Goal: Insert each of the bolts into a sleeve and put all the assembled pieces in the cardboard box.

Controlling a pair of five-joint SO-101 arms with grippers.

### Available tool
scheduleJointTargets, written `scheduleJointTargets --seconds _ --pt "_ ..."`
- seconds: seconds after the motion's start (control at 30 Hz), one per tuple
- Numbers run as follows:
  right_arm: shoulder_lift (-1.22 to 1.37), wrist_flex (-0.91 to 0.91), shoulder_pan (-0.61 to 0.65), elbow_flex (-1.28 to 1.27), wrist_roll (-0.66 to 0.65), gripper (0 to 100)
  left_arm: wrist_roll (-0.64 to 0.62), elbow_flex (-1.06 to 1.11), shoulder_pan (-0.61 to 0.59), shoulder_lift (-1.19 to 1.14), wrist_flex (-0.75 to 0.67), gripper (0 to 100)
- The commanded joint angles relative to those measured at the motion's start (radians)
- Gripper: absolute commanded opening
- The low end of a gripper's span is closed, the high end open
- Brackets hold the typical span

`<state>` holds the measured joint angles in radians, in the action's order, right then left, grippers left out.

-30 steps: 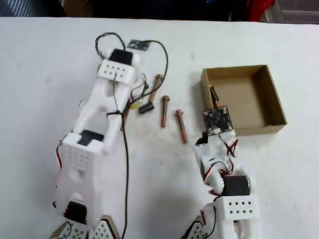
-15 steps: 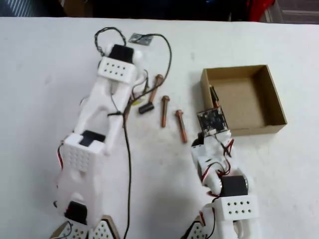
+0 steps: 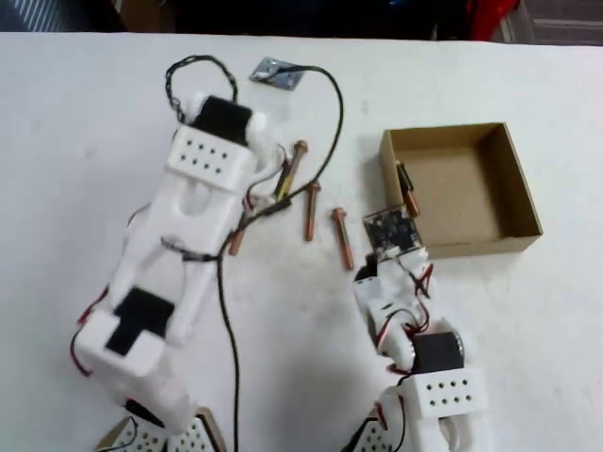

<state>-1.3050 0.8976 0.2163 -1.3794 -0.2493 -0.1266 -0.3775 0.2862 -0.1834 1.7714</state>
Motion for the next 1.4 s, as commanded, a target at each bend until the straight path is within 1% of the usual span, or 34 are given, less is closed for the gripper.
scheduleJointTargets --seconds 0.0,0.1,0.23,0.43,0.6,0.77,0.97,1.3,1.37 --pt "-0.015 -0.024 0.038 0.015 0.003 1.8 0.009 0.094 -0.012 0.159 -0.002 2" --pt "-0.015 -0.025 0.051 0.017 0.005 1.8 0.017 0.203 -0.013 0.249 -0.017 2" --pt "-0.015 -0.025 0.082 0.018 0.003 1.8 0.083 0.342 -0.068 0.386 -0.061 2" --pt "-0.013 -0.094 0.097 0.023 0.002 1.7 0.095 0.555 -0.154 0.573 -0.129 2" --pt "-0.013 -0.104 0.097 0.026 0.002 1.7 0.095 0.695 -0.199 0.697 -0.193 2" --pt "-0.013 -0.105 0.113 0.066 0.003 1.7 0.095 0.821 -0.202 0.812 -0.262 2" --pt "-0.007 -0.145 0.263 0.077 0.009 1.7 0.095 0.947 -0.202 0.972 -0.354 2" --pt "-0.005 -0.251 0.289 0.077 0.011 1.7 0.095 1.066 -0.203 1.265 -0.37 2" --pt "-0.005 -0.285 0.314 0.072 0.012 1.7 0.094 1.076 -0.203 1.316 -0.37 2"
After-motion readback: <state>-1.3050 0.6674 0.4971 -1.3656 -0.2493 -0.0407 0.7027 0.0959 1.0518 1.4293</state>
